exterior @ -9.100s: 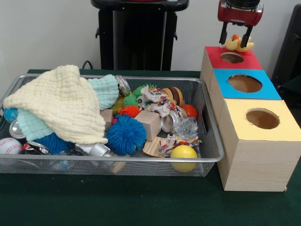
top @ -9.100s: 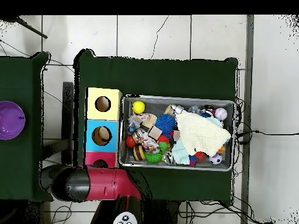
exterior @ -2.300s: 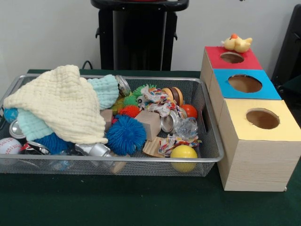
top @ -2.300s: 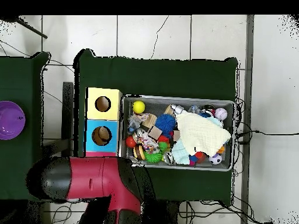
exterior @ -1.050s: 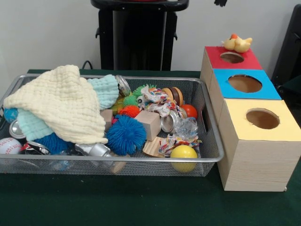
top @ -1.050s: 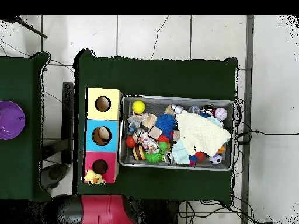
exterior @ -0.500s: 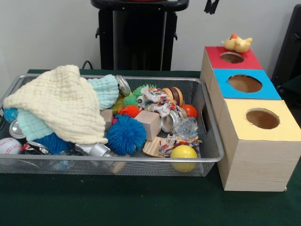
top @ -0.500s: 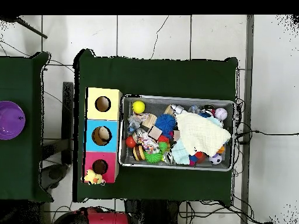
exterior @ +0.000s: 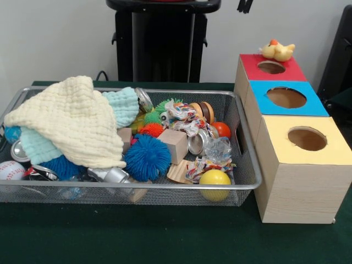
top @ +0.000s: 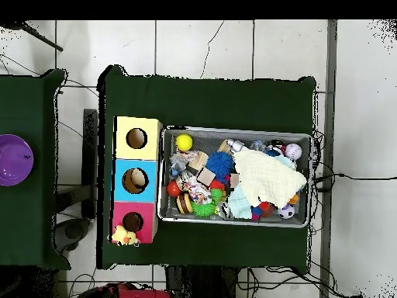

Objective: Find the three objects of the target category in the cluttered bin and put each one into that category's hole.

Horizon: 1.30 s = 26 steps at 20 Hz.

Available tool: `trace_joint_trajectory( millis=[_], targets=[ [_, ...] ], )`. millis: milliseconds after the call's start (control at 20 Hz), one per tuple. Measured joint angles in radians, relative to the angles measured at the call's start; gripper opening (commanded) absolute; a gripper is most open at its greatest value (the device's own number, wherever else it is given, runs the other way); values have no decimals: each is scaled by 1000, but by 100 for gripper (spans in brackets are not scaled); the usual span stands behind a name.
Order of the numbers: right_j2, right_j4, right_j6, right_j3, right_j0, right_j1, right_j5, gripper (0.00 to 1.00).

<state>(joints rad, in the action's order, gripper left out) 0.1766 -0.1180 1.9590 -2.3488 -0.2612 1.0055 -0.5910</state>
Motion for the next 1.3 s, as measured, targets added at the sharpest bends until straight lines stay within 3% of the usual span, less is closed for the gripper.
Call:
trace_joint_trajectory(
  millis=[350, 450, 750, 1050, 1150, 1300],
  targets=[
    [-32, -137, 0, -69, 0, 22, 0, 0],
    [-57, -206, 0, -112, 0, 34, 7, 0],
    [-97, -305, 0, -183, -4, 49, 44, 0],
    [-181, -428, 0, -287, 5, 61, 148, 0],
    [-251, -477, 0, -340, 41, 62, 221, 0],
    [-351, -481, 0, -397, 121, 43, 338, 0]
  ],
)
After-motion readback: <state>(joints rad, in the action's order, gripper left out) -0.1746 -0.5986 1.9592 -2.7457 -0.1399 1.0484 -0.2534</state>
